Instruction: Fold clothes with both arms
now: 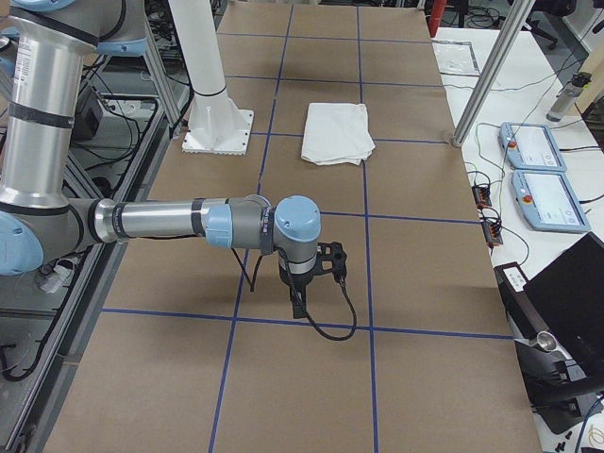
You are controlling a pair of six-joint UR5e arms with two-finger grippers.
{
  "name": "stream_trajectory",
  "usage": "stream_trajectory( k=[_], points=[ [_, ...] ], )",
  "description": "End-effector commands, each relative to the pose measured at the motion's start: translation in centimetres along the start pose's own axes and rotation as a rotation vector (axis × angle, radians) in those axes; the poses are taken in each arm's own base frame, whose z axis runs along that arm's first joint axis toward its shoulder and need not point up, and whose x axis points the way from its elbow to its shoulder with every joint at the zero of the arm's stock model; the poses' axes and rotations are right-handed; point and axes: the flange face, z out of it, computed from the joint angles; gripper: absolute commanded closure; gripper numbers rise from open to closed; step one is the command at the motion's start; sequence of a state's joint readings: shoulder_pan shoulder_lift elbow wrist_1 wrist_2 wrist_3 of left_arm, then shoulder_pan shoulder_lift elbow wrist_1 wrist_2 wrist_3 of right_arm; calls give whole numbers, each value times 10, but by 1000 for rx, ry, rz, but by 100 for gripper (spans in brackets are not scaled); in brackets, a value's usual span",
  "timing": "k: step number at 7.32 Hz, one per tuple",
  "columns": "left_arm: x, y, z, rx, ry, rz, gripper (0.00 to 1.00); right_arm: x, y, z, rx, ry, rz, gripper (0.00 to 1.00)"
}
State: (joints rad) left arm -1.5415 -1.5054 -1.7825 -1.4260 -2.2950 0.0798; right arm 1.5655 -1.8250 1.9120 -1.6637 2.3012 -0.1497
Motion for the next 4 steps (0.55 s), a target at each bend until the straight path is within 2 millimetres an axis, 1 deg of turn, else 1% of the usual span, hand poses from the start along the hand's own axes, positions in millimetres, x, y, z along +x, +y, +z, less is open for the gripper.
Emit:
stream_trajectory(
  k=[1,2,3,4],
  points=[
    [-4,13,4,-4,0,-4,0,-1,0,-2,4,-2,-1,0],
    [3,7,-5,9,-5,4,0,-1,0,-2,5,-2,-1,0],
    [18,9,-23,44,-19,41,0,-2,0,-2,6,-2,-3,0],
    [24,9,-28,55,-19,52,0,-2,0,-3,6,-2,-3,0]
  ],
)
